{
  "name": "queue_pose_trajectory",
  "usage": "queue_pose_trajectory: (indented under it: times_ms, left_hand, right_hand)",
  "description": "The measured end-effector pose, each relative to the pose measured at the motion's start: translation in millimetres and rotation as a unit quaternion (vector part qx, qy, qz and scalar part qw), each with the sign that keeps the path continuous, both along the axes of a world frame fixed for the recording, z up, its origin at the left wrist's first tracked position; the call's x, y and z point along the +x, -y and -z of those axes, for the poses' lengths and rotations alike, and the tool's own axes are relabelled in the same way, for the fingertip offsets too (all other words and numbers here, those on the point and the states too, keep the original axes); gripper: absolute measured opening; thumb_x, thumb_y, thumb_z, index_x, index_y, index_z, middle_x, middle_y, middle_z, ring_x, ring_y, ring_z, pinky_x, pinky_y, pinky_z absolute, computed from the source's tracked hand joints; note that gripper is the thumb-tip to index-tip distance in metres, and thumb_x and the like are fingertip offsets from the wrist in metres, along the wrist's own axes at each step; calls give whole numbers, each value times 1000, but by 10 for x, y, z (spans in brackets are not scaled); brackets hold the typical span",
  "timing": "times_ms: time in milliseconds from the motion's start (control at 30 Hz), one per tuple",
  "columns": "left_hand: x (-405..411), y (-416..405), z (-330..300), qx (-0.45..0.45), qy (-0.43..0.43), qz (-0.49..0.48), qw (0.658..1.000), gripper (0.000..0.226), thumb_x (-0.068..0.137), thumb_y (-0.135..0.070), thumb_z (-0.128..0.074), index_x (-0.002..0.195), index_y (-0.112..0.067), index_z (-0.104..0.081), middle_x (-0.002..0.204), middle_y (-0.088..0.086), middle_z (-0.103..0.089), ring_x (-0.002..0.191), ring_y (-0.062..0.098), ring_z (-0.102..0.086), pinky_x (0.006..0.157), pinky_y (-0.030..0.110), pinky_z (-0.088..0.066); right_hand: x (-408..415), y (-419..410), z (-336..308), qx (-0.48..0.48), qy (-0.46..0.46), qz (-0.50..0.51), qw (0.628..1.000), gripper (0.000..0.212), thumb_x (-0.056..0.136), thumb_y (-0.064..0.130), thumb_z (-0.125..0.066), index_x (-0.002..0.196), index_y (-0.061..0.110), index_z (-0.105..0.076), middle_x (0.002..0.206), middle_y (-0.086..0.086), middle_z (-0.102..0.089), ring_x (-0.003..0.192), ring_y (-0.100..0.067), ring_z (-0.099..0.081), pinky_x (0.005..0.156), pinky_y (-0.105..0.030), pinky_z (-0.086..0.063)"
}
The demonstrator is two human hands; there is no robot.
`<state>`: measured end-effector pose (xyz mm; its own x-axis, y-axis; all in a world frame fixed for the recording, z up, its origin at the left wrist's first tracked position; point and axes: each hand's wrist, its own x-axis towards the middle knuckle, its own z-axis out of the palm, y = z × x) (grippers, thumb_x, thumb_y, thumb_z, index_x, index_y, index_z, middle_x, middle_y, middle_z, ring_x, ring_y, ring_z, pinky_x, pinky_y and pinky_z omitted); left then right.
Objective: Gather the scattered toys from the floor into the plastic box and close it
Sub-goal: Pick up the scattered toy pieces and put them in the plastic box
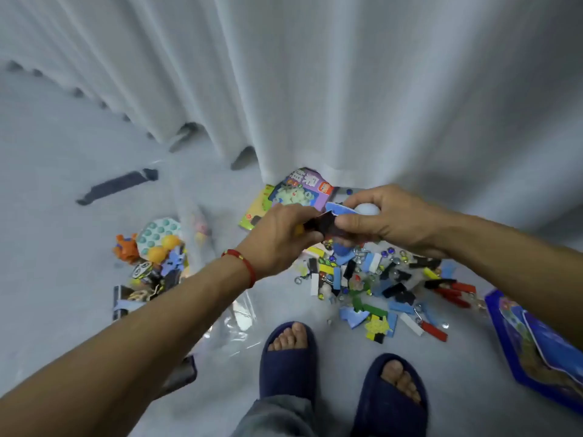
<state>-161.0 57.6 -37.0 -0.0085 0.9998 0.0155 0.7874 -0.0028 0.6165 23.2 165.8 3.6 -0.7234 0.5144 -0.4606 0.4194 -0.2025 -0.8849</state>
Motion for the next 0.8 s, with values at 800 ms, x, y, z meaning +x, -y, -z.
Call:
queue_pose_trajectory:
  times_ms: [800]
  left_hand:
    - [-610, 1809, -833, -58, 330, -397, 854, 23, 91, -15, -57, 111, -17, -68, 106, 5, -65, 93, 20, -58, 88, 42, -56]
  right_hand:
    - [-987, 927, -1034, 108, 198, -94, 970, 40, 95, 33, -65, 126, 9, -56, 126, -16, -58, 109, -31, -65, 88, -48, -59]
